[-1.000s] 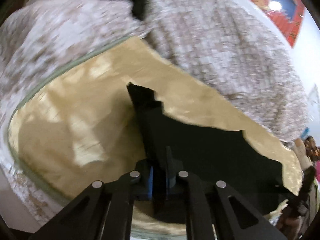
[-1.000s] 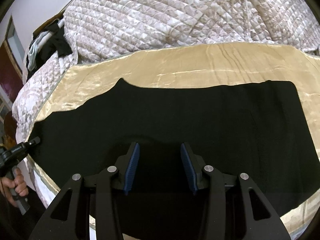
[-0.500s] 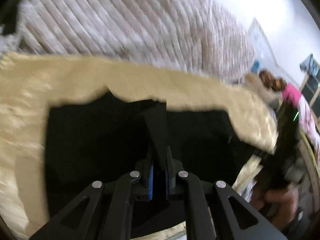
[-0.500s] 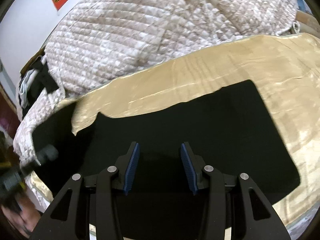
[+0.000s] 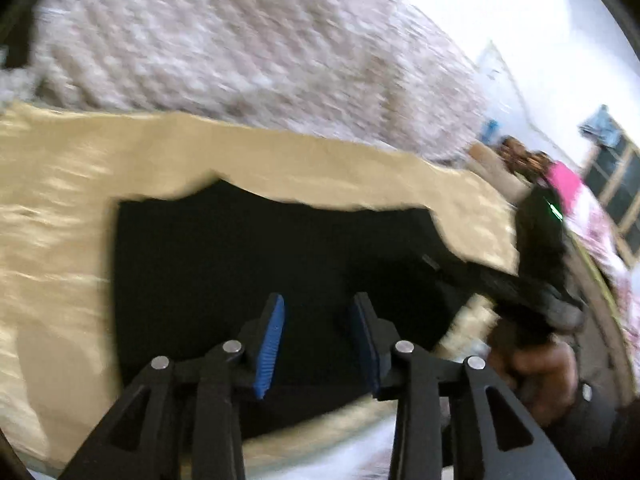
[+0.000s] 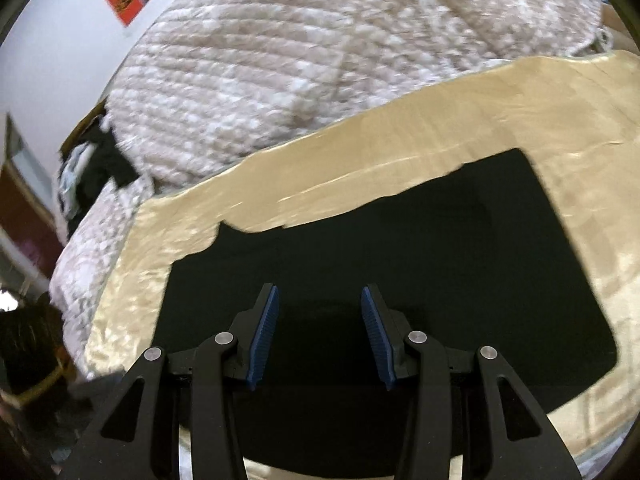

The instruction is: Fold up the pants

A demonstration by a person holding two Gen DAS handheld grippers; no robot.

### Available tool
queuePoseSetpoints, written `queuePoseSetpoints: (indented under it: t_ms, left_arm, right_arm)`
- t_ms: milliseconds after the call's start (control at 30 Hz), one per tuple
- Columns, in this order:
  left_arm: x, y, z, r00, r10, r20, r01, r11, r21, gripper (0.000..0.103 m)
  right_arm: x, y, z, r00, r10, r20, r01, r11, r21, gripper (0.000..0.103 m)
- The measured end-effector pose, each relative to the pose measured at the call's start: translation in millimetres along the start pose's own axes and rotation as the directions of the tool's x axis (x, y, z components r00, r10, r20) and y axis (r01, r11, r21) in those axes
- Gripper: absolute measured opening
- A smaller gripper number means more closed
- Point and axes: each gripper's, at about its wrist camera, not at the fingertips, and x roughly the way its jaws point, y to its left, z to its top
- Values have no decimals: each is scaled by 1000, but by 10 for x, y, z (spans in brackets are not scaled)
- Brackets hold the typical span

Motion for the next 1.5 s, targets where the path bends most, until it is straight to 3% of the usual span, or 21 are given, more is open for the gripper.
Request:
queuePoseSetpoints:
  t_ms: [133, 267, 400, 500, 567, 633, 767, 933, 1100, 1233, 1400, 1500]
  left_arm:
    - [-17, 485, 190, 986, 168, -1, -167, 985, -47, 39]
    - [46, 807, 221, 976, 220, 5, -219, 973, -78, 39]
    - [97, 1007, 99, 981, 193, -12, -192, 969, -152, 39]
    - [139, 984, 84, 980, 199, -16, -200, 970, -137, 39]
    - [126, 972, 94, 980, 197, -5, -196, 971, -135, 39]
    - [106, 966, 98, 980, 197, 4, -195, 971, -137, 39]
    - [113, 943, 84, 979, 204, 4, -202, 972, -121, 39]
    - [201, 889, 45, 977, 210, -26, -211, 974, -85, 39]
    - [145, 844, 51, 977, 213, 4, -212, 975, -68, 39]
    - [217, 833, 80, 977, 215, -4, -215, 975, -62, 39]
    - [300, 866, 274, 976, 219, 6, -218, 974, -58, 39]
    - [424, 904, 417, 980, 200, -1, -199, 978, -62, 39]
  right_arm:
    - [225, 103, -85, 990, 111, -91, -110, 994, 15, 44]
    - [488, 182, -112, 981, 113, -157, -114, 994, 7, 44]
    - [722, 298, -50, 977, 133, -165, -137, 991, -10, 44]
    - [814, 344, -25, 976, 139, -168, -142, 990, -7, 41]
    - [842, 355, -23, 977, 123, -175, -126, 992, -5, 10]
    - [830, 303, -29, 975, 133, -176, -128, 991, 38, 3]
    - [599, 276, -34, 980, 155, -124, -150, 988, 47, 2]
    - [656, 142, -108, 980, 119, -157, -107, 991, 80, 2]
    - [525, 177, -75, 986, 126, -113, -116, 989, 87, 2]
    - [643, 122, -116, 981, 99, -166, -87, 993, 78, 3]
    - [442, 161, -18, 997, 38, -74, -35, 999, 40, 3]
    - [432, 193, 79, 997, 60, -50, -58, 998, 27, 7]
